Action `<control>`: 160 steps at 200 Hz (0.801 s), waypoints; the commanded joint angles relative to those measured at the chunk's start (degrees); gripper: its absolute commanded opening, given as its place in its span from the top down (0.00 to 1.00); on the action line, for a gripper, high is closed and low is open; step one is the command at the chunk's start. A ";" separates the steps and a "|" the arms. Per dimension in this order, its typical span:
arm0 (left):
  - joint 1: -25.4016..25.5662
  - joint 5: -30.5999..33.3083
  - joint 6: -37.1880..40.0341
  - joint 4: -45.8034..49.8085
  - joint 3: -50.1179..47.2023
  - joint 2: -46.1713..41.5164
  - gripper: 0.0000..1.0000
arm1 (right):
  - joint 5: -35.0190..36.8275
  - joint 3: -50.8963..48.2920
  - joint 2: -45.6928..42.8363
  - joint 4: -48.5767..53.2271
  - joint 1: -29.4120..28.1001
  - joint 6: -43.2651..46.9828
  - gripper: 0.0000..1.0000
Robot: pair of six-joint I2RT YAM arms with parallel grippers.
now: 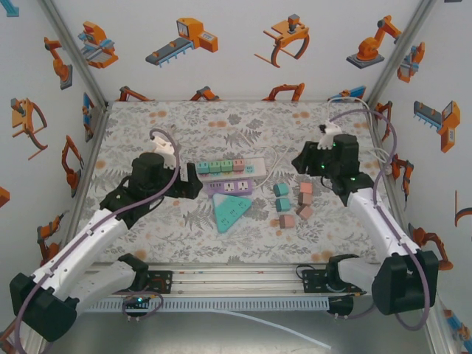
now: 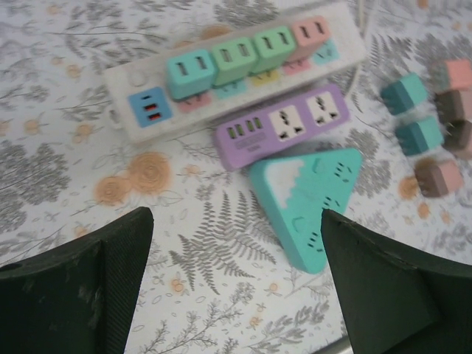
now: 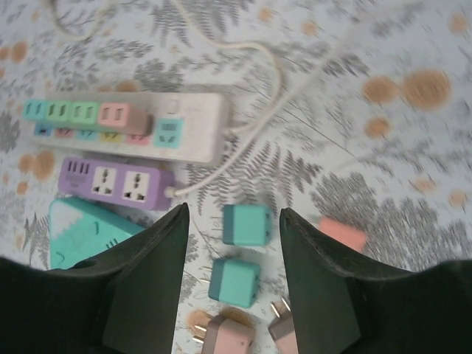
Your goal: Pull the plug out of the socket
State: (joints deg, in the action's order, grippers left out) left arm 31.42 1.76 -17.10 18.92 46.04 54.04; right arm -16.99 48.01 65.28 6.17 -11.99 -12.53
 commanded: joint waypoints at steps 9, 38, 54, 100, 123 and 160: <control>-6.38 1.00 -2.00 -0.83 -0.24 2.17 0.13 | 1.08 6.30 4.05 -0.92 -8.58 21.90 0.50; -12.35 -2.43 -2.05 -2.43 2.26 7.82 0.13 | -4.12 10.29 10.19 -0.22 -14.80 41.36 0.47; -14.29 -3.50 -2.02 -2.64 4.23 11.19 0.13 | -8.33 12.76 14.01 0.19 -16.15 48.47 0.45; -17.74 -6.00 -2.88 -4.28 7.47 19.84 0.13 | -17.68 23.38 27.19 5.81 -17.02 58.86 0.39; -18.24 -6.65 -2.85 -5.23 8.63 24.24 0.14 | -20.59 29.58 34.25 10.27 -17.09 62.11 0.37; -18.93 -8.70 -3.18 -5.39 11.79 32.11 0.20 | -22.91 37.83 43.88 15.34 -17.15 64.08 0.37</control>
State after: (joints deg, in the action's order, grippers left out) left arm 13.02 -4.38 -19.14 14.35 54.89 82.37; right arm -35.62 81.21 105.03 15.92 -28.75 47.62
